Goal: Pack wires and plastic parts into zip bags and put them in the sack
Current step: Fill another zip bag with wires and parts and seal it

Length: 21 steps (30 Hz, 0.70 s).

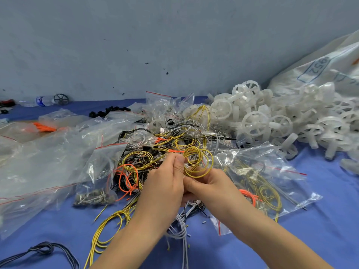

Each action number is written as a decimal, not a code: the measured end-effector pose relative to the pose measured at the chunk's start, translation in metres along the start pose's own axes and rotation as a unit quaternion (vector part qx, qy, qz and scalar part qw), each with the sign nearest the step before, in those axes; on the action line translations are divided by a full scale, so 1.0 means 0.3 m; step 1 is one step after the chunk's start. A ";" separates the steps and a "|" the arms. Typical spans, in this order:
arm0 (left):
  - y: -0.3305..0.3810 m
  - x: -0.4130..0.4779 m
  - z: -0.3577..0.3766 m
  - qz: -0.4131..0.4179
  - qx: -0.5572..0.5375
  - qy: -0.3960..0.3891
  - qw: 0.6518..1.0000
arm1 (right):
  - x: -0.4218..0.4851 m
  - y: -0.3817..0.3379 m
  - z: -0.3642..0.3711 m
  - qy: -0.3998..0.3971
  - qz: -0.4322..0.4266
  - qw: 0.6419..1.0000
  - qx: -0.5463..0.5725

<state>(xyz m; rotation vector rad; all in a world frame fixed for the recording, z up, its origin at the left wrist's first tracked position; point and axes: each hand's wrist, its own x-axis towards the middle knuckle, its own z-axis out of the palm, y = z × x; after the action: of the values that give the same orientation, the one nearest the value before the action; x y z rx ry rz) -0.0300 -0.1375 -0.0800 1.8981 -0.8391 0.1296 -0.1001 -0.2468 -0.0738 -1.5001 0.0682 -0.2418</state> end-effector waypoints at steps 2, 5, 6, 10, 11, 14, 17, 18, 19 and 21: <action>-0.010 0.001 -0.009 0.004 0.034 -0.022 0.999 | -0.002 0.012 -0.007 0.021 -0.003 0.998 -0.057; -0.015 0.003 -0.027 0.009 0.063 -0.047 0.997 | -0.005 0.030 -0.016 0.048 -0.009 0.989 -0.140; -0.016 0.003 -0.032 0.012 0.074 -0.048 0.996 | -0.006 0.031 -0.016 0.049 -0.013 0.988 -0.148; -0.023 0.007 -0.057 0.036 0.106 -0.001 0.994 | 0.001 0.008 -0.011 0.026 -0.031 0.992 -0.118; -0.025 0.010 -0.062 0.041 0.106 0.013 0.993 | 0.003 0.000 -0.011 0.018 -0.031 0.995 -0.093; -0.026 0.014 -0.068 0.048 0.085 0.034 0.995 | 0.001 -0.019 -0.017 0.010 -0.017 0.999 -0.046; -0.021 0.010 -0.064 0.054 0.073 0.035 0.995 | -0.003 -0.023 -0.027 0.016 -0.009 1.000 -0.024; -0.021 0.008 -0.064 0.053 0.068 0.033 0.996 | -0.003 -0.023 -0.029 0.018 -0.008 1.000 -0.008; -0.022 0.008 -0.064 0.049 0.062 0.030 0.996 | -0.003 -0.026 -0.028 0.016 -0.005 1.000 0.018; -0.022 0.013 -0.068 0.035 0.043 0.020 0.998 | -0.002 -0.031 -0.029 0.004 -0.001 0.997 0.073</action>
<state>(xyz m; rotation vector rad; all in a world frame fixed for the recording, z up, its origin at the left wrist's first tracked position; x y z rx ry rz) -0.0177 -0.1209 -0.0735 1.9401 -0.8862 0.2500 -0.1036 -0.2555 -0.0653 -1.3542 0.0543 -0.2502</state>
